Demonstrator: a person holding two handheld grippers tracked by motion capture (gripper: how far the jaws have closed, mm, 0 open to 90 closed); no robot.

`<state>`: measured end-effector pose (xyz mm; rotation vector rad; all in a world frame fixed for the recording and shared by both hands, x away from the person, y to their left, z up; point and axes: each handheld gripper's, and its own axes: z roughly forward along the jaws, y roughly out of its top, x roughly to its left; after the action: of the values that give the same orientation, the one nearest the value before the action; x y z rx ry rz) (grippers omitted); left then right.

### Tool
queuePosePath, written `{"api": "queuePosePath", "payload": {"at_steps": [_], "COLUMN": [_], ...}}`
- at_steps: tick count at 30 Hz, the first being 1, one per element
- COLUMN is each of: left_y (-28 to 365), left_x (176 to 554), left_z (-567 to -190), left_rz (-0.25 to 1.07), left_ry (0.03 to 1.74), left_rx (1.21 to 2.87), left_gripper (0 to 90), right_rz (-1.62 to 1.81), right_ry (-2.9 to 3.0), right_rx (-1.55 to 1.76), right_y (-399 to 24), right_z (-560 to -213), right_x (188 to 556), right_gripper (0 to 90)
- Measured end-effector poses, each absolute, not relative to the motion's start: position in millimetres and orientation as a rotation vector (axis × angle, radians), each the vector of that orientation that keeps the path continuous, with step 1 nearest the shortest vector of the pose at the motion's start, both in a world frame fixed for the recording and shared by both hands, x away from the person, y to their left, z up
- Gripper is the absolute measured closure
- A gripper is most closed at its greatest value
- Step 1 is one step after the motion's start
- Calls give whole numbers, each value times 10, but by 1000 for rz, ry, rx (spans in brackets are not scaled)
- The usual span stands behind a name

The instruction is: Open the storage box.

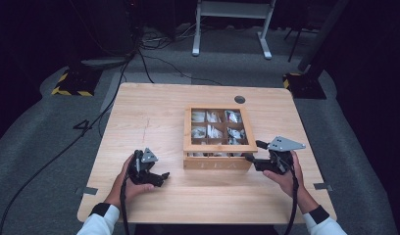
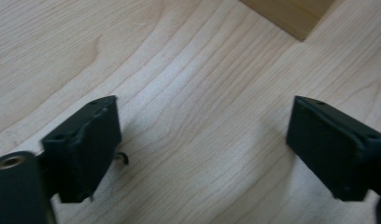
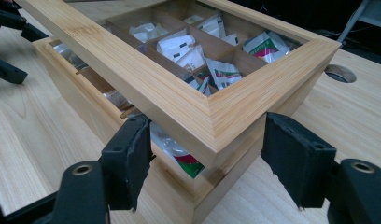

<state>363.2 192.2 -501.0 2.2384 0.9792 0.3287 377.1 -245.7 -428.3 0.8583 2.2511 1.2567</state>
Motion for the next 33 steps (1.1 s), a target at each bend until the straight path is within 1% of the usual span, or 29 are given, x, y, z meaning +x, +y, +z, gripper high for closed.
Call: {"api": "queuePosePath", "payload": {"at_steps": [1,2,4,6,7,15,19,28,33], "left_y": [1920,1888,1861,1803,1758,1521,1423,1292,1205], "left_x": [3636,3649,3658,3681,3695,3784,3827,3868,3889], "left_z": [-4996,-4957,-4926,-4836,-4754,-4390,-4302,-4167,-4132], "left_rz": [322,351,354,374,405,495,538,623,656], "left_ry": [975,949,941,905,873,770,742,697,662], "left_rx": [2237,2254,2258,2248,2227,2154,2123,2073,2097], "left_gripper": [182,197,172,178,187,190,191,225,231], "right_rz": [1257,1257,1255,1257,1259,1276,1277,1273,1273], "right_ry": [2251,2247,2244,2239,2236,2219,2214,2211,2214], "right_rx": [859,862,861,862,861,865,866,871,873], "right_y": [-2457,-2455,-2447,-2444,-2445,-2445,-2441,-2428,-2428], "right_z": [-4274,-4264,-4245,-4236,-4226,-4160,-4134,-4095,-4085], "right_x": [3774,3776,3781,3785,3788,3808,3813,3830,3838], "right_gripper": [333,332,329,328,328,325,325,320,319]}}
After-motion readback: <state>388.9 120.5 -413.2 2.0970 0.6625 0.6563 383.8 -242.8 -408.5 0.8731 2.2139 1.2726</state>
